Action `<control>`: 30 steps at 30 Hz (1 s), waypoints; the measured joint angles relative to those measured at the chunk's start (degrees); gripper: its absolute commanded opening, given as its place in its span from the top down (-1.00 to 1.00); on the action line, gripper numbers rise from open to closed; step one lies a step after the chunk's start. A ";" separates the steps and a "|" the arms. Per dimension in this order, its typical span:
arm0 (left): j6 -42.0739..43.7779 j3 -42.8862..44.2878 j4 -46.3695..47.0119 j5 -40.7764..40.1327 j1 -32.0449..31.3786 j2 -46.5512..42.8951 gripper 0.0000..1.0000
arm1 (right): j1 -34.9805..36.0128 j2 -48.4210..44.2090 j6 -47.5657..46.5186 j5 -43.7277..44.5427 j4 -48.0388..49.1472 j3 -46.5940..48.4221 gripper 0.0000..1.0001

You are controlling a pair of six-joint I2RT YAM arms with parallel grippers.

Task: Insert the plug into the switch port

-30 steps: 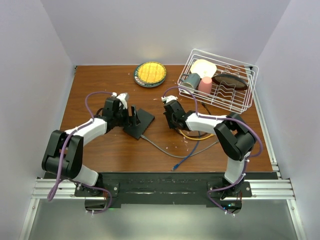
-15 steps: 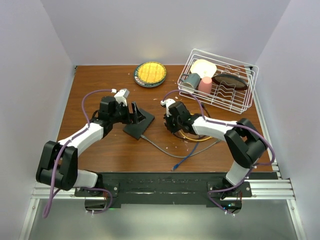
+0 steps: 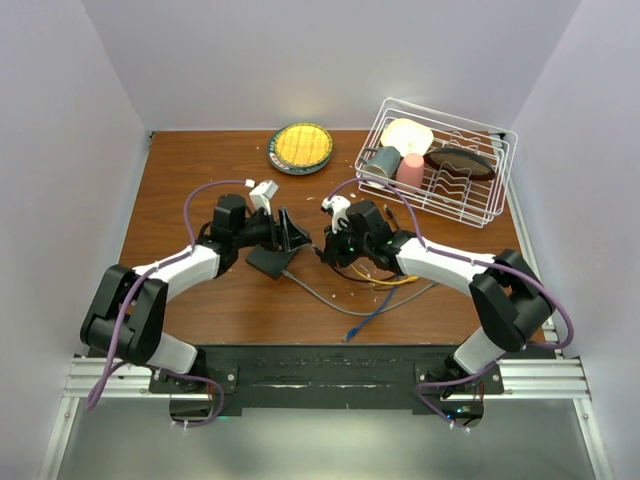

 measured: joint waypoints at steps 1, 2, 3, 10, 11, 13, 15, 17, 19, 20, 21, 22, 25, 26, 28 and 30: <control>-0.48 0.00 0.87 0.33 -0.44 0.33 -0.41 | 0.00 -0.11 0.17 -0.33 0.09 -0.11 1.00; -0.76 -0.02 1.62 0.59 -0.79 0.63 -0.41 | 0.00 -0.24 0.37 -1.11 0.37 -0.31 1.00; -1.07 -0.02 2.23 0.85 -1.03 0.92 -0.40 | 0.00 -0.35 0.50 -1.38 0.46 -0.37 1.00; -3.78 -1.75 9.27 4.17 -1.09 3.58 -0.33 | 0.00 -2.29 1.70 -4.15 2.05 -0.68 1.00; -4.22 -1.99 9.90 4.76 -1.09 3.93 -0.31 | 0.00 -2.60 1.81 -4.37 2.29 -0.70 1.00; -4.76 -2.27 11.08 5.55 -1.09 4.28 -0.26 | 0.00 -3.15 1.95 -4.83 2.60 -0.72 1.00; -5.20 -2.36 12.15 6.29 -1.09 4.46 -0.15 | 0.00 -3.69 2.19 -5.64 2.97 -0.85 1.00; -5.64 -2.40 13.05 6.67 -1.09 4.48 -0.05 | 0.00 -4.20 2.36 -5.84 3.26 -1.01 1.00; -6.05 -2.62 14.43 7.34 -1.09 4.48 0.12 | 0.00 -4.31 2.54 -6.10 3.54 -1.05 1.00; -6.32 -2.64 14.95 7.74 -1.09 4.52 0.17 | 0.00 -4.31 2.71 -6.23 3.69 -1.11 1.00; -6.60 -2.64 15.45 8.09 -1.09 4.61 0.24 | 0.00 -4.31 2.75 -6.45 3.80 -1.25 1.00; -6.69 -2.64 15.89 8.35 -1.09 4.68 0.30 | 0.00 -4.31 2.82 -6.75 3.82 -1.29 1.00; -6.97 -2.64 16.68 8.85 -1.11 5.01 0.52 | 0.00 -4.31 2.93 -7.19 3.89 -1.33 1.00; -7.02 -2.67 16.92 8.87 -1.09 5.25 0.63 | 0.00 -4.31 2.93 -7.26 3.87 -1.33 1.00; -7.21 -2.67 17.46 9.01 -1.05 5.79 0.65 | 0.00 -4.31 2.95 -7.26 3.74 -1.36 1.00; -7.19 -2.67 18.14 9.42 -1.09 5.92 0.63 | 0.00 -4.31 2.95 -7.28 3.58 -1.55 1.00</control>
